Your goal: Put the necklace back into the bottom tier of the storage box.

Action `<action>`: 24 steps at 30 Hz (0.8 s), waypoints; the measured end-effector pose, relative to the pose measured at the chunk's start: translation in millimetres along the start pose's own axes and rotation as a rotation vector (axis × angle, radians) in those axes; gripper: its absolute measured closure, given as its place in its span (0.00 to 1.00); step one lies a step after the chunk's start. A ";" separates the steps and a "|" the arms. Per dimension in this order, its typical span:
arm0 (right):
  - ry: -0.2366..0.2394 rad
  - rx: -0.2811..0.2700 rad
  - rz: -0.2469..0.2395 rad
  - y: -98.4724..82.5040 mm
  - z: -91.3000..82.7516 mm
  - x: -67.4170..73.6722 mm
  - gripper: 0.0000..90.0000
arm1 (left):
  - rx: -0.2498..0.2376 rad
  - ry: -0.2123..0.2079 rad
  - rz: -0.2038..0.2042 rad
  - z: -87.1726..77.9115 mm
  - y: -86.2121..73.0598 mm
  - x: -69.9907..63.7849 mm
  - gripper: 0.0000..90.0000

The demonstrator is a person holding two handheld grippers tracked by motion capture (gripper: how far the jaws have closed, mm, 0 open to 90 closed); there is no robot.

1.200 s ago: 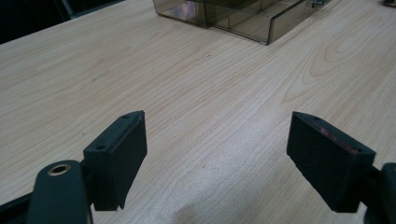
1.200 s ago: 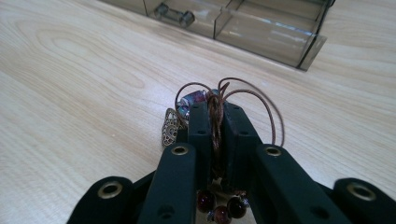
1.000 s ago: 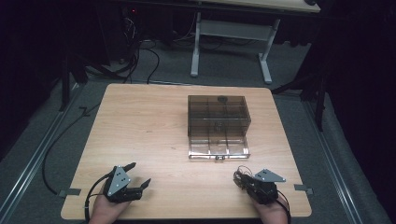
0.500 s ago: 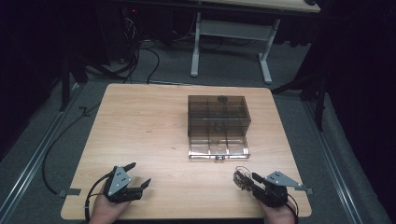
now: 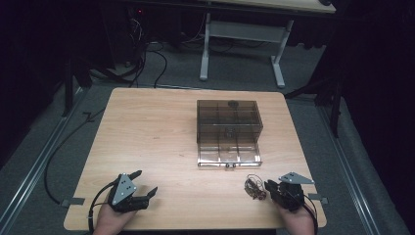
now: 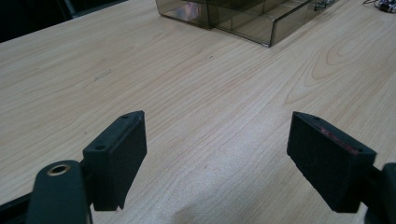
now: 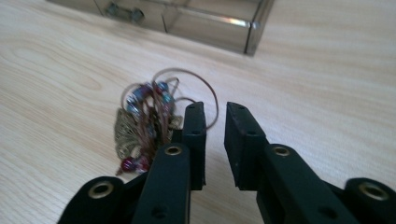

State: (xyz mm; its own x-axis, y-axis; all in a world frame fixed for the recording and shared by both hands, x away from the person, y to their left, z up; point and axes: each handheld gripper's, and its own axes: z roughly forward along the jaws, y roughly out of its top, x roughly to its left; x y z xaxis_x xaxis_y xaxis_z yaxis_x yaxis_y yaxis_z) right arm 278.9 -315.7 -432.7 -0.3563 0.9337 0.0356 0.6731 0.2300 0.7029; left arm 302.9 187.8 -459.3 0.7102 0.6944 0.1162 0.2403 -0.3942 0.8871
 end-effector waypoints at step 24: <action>0.003 0.274 0.029 26.7 5.8 -12.2 0.90 | -0.007 -0.016 -0.009 -1.1 -0.3 1.2 0.22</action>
State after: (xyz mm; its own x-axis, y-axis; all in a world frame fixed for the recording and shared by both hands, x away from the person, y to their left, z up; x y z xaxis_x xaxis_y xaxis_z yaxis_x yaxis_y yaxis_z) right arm 305.0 -319.3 -418.5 -0.3355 0.9404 0.0552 0.8334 0.2690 0.4827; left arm 303.0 189.5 -458.9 0.7185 0.6881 0.1014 0.2417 -0.3837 0.8913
